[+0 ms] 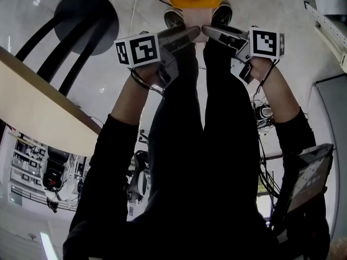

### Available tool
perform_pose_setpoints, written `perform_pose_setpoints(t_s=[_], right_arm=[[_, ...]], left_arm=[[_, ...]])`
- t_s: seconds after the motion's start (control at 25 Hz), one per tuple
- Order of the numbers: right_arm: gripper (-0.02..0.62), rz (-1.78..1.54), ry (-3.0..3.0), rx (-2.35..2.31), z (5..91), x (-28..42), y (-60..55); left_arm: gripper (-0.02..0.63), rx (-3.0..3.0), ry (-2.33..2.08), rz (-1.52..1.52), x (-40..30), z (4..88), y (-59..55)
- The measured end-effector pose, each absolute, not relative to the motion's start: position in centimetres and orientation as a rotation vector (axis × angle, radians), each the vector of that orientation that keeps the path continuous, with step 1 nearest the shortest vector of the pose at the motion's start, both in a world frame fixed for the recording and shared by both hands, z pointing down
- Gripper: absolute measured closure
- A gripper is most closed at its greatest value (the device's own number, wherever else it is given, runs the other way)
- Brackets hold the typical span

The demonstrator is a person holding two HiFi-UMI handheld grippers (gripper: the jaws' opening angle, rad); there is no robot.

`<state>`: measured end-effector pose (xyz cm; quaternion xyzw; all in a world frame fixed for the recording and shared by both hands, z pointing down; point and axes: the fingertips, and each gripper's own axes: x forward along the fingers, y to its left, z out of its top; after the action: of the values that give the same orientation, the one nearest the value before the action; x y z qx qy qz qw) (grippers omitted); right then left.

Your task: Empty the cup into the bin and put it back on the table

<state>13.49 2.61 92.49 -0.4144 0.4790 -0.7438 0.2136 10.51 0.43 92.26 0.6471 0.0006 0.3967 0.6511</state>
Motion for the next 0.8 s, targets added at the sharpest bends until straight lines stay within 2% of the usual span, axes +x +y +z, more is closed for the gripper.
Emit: perform_pose_setpoints(t_s=[0.36,0.8], right_arm=[[0.370,-2.051,1.354,-1.159,91.9,12.9,2.8],[0.370,-1.812,1.631,-1.258,86.0,14.0,-0.9]], left_arm=[[0.348,1.482,-0.005,0.878,9.9,91.7,0.7],[0.347,1.745,0.120,0.852,11.2,86.1,-3.0]])
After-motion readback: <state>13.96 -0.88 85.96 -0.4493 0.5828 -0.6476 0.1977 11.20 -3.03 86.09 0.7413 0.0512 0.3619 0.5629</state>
